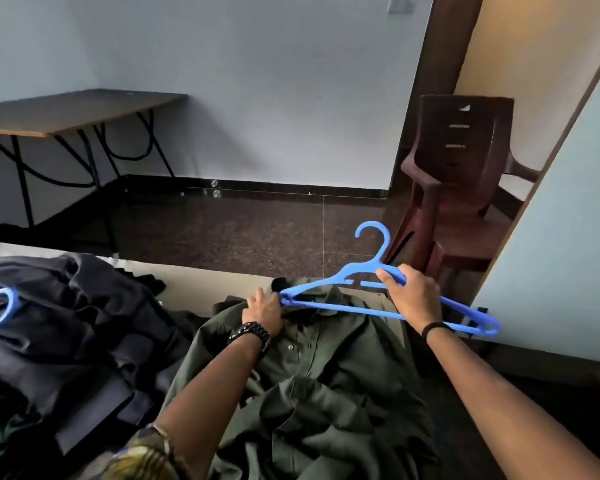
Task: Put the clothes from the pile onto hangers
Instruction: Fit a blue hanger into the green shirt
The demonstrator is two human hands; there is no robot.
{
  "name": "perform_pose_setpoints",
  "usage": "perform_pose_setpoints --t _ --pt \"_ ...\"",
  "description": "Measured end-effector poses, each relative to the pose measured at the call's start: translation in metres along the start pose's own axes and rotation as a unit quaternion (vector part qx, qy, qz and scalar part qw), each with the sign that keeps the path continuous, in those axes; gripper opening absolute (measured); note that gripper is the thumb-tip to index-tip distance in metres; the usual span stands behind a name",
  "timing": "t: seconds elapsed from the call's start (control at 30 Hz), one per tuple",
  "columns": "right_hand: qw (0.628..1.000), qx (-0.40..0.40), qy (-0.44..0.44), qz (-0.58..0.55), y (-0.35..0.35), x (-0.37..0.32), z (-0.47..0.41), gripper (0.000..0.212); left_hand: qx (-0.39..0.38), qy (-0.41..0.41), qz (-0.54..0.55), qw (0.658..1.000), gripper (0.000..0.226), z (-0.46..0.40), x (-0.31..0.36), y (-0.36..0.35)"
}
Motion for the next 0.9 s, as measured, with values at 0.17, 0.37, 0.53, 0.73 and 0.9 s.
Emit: perform_pose_setpoints --t 0.17,0.37,0.53,0.73,0.9 --pt "0.999 -0.033 0.027 0.019 -0.030 -0.001 -0.008 0.051 -0.028 -0.020 0.021 0.999 0.060 -0.028 -0.015 -0.010" --pt "0.998 -0.049 0.046 0.014 -0.059 -0.017 -0.017 0.052 -0.028 -0.065 -0.031 0.997 0.027 -0.042 -0.022 -0.003" --pt "0.998 -0.034 0.045 0.037 -0.050 -0.014 -0.033 0.048 0.062 -0.069 0.013 0.996 0.025 -0.039 -0.033 0.028" --pt "0.996 -0.083 0.031 -0.018 -0.060 -0.022 -0.031 0.050 0.061 -0.180 0.141 0.972 0.019 -0.023 -0.001 0.062" --pt "0.989 -0.124 0.010 -0.076 -0.084 -0.050 -0.020 0.052 0.080 -0.223 0.220 0.946 0.021 0.000 0.022 0.097"
Point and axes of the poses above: each hand's wrist, its own z-axis away from the middle knuckle, its own y-axis out of the back of the hand, x = y × z, the point moved 10 cm from there along -z, towards the middle knuckle, and after that the axes turned 8 degrees about -z, right-handed, at the moved point
